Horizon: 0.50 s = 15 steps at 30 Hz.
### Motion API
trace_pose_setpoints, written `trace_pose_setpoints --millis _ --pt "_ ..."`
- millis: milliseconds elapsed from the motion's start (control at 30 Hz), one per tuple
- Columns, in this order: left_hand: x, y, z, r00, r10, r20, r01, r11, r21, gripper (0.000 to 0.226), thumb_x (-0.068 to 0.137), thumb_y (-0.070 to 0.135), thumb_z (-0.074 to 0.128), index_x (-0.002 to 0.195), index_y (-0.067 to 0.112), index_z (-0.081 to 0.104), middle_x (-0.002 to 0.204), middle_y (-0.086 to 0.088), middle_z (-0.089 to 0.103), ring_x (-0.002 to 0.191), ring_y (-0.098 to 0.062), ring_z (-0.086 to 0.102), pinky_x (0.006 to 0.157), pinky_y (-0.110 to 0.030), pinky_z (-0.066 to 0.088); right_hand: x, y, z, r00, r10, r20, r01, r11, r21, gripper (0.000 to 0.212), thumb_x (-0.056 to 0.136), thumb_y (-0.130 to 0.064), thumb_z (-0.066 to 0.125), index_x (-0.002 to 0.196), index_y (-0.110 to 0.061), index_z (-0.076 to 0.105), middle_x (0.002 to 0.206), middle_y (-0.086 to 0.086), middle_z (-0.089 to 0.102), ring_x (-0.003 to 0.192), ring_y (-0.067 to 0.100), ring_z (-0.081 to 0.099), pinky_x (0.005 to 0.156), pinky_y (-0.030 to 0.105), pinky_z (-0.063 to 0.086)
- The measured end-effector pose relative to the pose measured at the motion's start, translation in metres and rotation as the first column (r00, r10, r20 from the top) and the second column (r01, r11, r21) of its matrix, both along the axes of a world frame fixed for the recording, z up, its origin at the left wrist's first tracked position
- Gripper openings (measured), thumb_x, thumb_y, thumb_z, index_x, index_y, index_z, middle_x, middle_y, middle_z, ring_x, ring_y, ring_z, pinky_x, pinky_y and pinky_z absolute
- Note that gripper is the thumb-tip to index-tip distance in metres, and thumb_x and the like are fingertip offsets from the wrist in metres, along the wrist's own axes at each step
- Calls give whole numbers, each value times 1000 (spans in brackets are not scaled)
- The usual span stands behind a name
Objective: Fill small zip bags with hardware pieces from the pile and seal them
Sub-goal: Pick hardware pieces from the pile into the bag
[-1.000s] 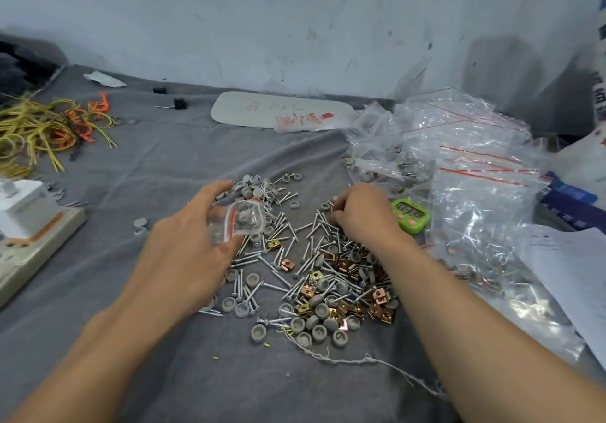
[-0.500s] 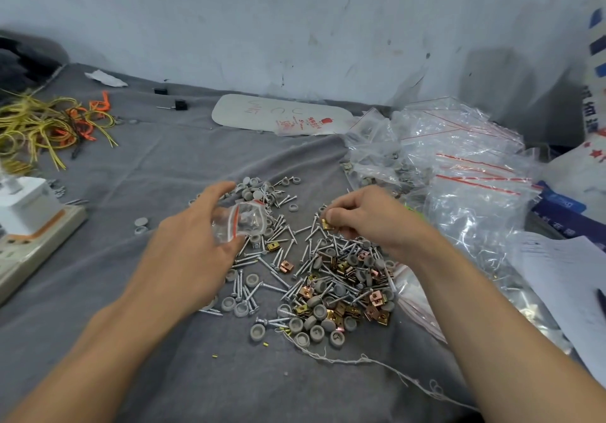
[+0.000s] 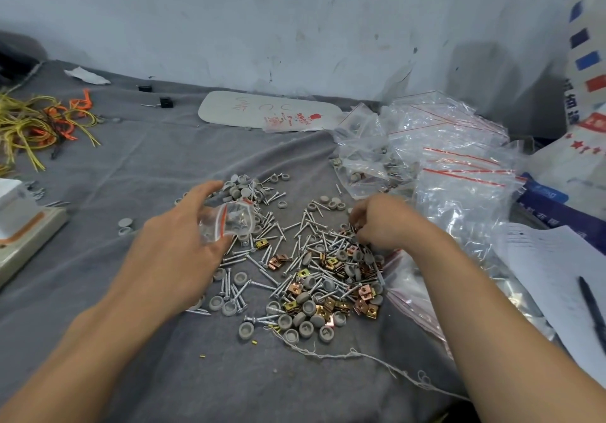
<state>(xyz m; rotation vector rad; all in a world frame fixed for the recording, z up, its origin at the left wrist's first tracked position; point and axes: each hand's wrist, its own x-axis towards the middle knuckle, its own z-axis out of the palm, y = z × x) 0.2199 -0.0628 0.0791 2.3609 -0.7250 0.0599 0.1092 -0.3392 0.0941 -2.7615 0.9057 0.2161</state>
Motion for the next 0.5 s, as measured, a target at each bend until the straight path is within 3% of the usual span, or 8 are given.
trace_pose_setpoints --millis 67,133,233,300,400,500 --pt "-1 -1 -1 1000 -1 8 1 1000 6 70 85 37 75 137 56 33 115 12 72 76 -18 65 75 -37 50 2 2 0 999 46 -21 -46 999 -1 27 90 -9 70 114 -23 73 113 2 70 100 22 66 77 26 52" --pt "-1 -1 -2 1000 2 18 -2 1000 11 70 85 36 75 138 55 33 116 11 72 82 -23 64 77 -37 48 1 2 -1 998 59 10 -59 997 48 27 87 -1 69 92 -27 73 93 -3 70 85 18 65 61 21 45" --pt "-1 -1 -1 1000 -6 7 6 1000 14 69 85 36 74 137 56 33 114 12 73 84 -24 67 79 -40 52 -5 4 1 994 54 93 -65 991 120 31 81 0 74 71 -30 73 69 -10 66 68 12 63 54 20 42" --pt "-1 -1 0 1000 -8 -2 8 1000 11 68 85 36 74 137 56 34 113 11 73 81 -24 67 78 -41 54 -12 5 3 986 53 159 -85 976 202 27 77 -1 78 70 -27 77 61 -9 68 61 11 62 55 23 47" --pt "-1 -1 0 1000 -14 0 14 1000 12 68 85 35 74 137 54 35 113 10 73 83 -26 68 80 -42 55 -24 8 6 968 49 245 -143 913 382 20 76 -2 82 79 -21 81 67 -1 75 56 12 64 57 27 53" --pt "-2 -1 0 1000 -20 7 19 1000 19 67 85 34 74 136 54 35 117 12 72 88 -28 68 83 -40 52 -29 15 4 953 31 300 -183 850 494 16 78 -3 82 81 -19 81 71 3 77 54 6 64 53 20 50"
